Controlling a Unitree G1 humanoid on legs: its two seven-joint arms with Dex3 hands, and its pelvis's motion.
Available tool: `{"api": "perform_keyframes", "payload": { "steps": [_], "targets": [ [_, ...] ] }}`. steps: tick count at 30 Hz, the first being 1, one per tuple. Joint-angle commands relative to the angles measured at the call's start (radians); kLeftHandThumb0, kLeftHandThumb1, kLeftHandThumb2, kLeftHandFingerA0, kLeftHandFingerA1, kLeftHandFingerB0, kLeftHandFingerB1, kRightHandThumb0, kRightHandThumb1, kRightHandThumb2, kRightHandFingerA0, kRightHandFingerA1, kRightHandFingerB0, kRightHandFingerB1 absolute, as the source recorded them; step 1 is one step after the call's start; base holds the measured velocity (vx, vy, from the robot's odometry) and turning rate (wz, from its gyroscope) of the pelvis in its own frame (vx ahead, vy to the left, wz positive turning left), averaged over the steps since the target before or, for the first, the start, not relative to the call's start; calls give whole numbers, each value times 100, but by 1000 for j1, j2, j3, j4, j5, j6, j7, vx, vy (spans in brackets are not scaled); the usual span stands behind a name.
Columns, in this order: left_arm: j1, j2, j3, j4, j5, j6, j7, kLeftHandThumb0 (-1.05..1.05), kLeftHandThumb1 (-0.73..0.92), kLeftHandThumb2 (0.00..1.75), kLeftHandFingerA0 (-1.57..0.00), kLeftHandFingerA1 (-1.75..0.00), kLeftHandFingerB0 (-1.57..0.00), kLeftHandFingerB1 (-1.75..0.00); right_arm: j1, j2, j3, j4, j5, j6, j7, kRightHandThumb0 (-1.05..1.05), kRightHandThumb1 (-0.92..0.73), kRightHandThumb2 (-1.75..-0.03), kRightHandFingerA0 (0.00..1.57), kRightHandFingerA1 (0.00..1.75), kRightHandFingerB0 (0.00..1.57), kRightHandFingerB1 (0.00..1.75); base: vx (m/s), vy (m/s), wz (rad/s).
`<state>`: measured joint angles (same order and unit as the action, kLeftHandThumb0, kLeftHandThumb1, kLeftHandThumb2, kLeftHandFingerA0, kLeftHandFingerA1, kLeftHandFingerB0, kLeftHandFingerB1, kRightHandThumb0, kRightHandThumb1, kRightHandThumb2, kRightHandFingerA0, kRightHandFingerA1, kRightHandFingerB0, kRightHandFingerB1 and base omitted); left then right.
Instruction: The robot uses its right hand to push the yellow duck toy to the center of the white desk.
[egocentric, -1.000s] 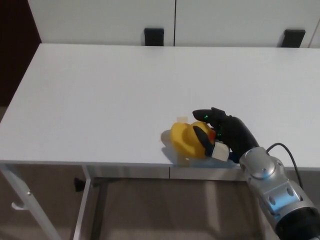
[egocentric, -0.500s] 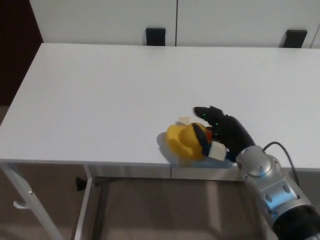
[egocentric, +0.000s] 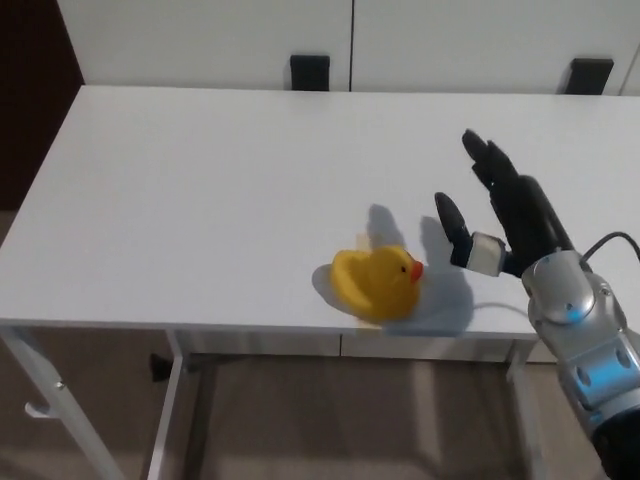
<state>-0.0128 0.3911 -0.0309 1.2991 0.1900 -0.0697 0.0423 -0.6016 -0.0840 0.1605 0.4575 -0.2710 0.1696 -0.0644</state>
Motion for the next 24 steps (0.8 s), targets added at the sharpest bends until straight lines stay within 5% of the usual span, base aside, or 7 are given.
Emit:
{"api": "perform_keyframes", "payload": {
  "steps": [1,3,8,10,13,14,24],
  "targets": [
    [11,8,-3,3,11,-34,15,-11,57,90,-91,-86,-95,-93,66,-4,-38,-199,63,-2,59,-105,-92,-75,0,0,0,0,0,0,0],
    [11,8,-9,1,16,-36,15,-11,61,89,-89,-84,-94,-90,92,-24,-58,-286,77,18,84,-105,-75,-119,0,0,0,7,0,0,0],
    [16,5,-3,-7,8,-40,17,-12,61,92,-90,-89,-96,-93,177,-149,-169,-466,144,-7,181,-104,-92,-76,0,0,0,0,0,0,0],
    [22,1,21,-10,-17,-53,11,-8,54,108,-90,-90,-95,-97,223,-226,-258,-497,172,-12,214,-104,-81,-117,0,0,0,4,0,0,0],
    [30,-5,67,-18,-62,-61,3,-8,52,110,-91,-92,-99,-100,322,-393,-475,-508,264,-30,303,-103,-92,-82,0,0,0,0,0,0,3],
    [33,-5,79,-18,-71,-60,3,-8,52,109,-93,-95,-104,-103,345,-409,-530,-486,293,-71,306,-105,-86,-122,0,7,0,2,0,0,0],
    [57,7,118,-21,-74,-59,11,-10,54,104,-89,-90,-96,-102,696,-516,-1008,-381,441,-112,404,-105,-81,-119,0,39,0,29,0,0,0]
  ]
}}
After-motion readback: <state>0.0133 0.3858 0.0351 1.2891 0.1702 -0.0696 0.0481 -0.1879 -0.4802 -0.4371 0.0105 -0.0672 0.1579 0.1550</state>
